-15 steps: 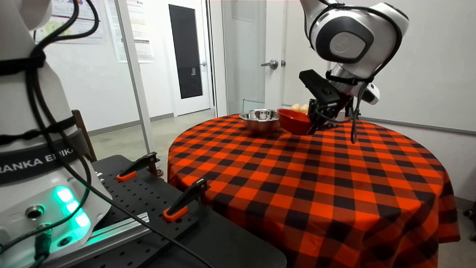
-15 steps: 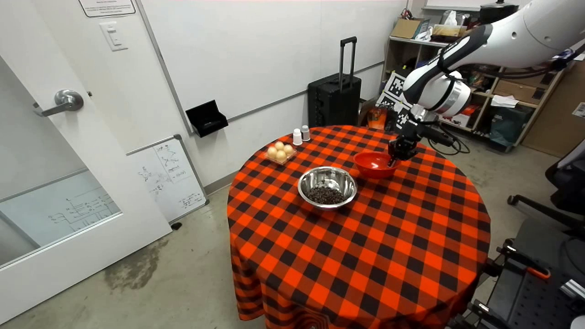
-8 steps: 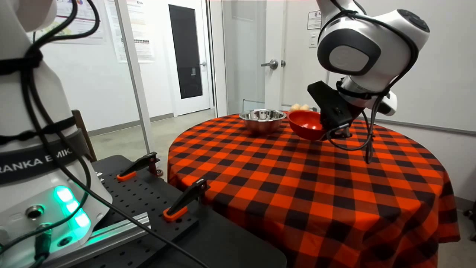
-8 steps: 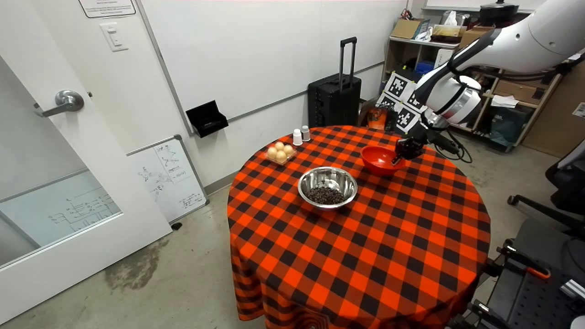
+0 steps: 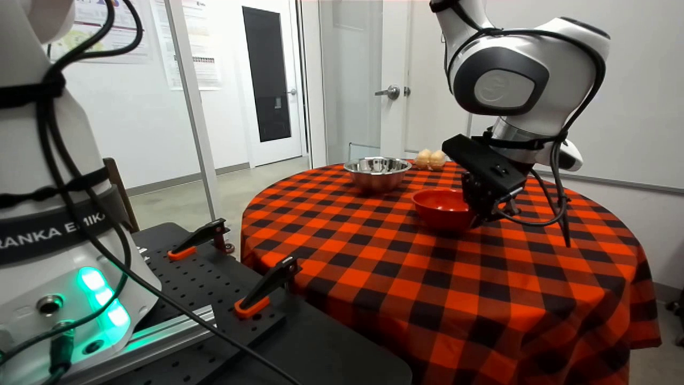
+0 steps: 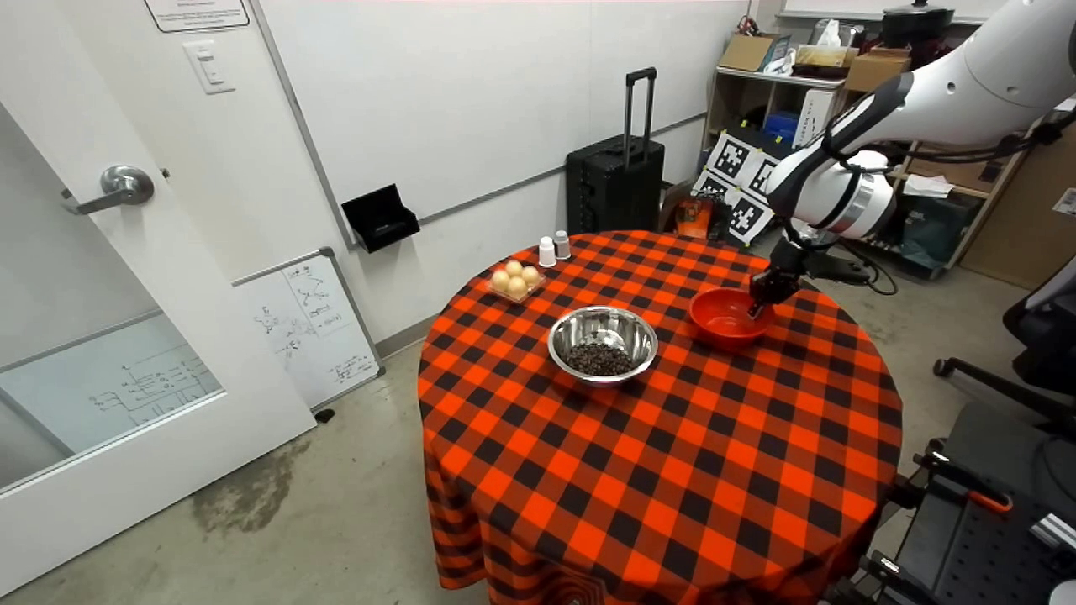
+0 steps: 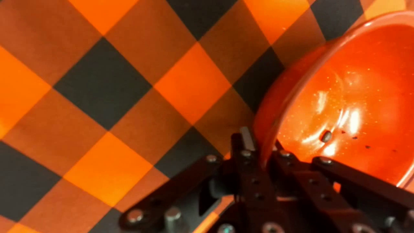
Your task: Pour the contents of the orange bowl into the silver bowl
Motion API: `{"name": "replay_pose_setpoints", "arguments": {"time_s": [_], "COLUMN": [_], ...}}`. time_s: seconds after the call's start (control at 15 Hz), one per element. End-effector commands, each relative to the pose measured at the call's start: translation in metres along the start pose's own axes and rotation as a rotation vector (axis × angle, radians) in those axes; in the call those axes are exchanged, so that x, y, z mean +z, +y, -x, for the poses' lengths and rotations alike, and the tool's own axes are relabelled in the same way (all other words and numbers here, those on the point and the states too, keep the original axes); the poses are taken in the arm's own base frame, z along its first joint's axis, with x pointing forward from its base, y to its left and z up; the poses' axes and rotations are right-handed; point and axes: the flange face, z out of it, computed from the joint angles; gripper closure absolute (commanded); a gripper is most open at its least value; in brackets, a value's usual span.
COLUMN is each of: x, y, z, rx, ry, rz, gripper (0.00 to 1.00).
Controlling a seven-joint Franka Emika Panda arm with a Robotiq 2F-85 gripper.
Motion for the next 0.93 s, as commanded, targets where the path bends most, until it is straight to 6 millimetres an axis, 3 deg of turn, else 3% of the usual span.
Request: {"name": "replay_pose_setpoints", "arguments": {"time_s": [0.0, 0.07, 0.4, 0.67, 0.87], "x": [-0.004, -0.005, -0.022, -0.072, -0.117], "y": [-0.009, -0.011, -0.027, -0.049, -0.073], "z": [0.006, 0.005, 0.013, 0.040, 0.068], "rx": [-0.031, -0.035, -0.032, -0.027, -0.037], "ry": [0.005, 0.014, 0.015, -0.059, -0.147], "rz": [0.058, 0.051, 0.040, 0.112, 0.171], "gripper": [0.82, 0.68, 0.33, 0.04, 0.00]}}
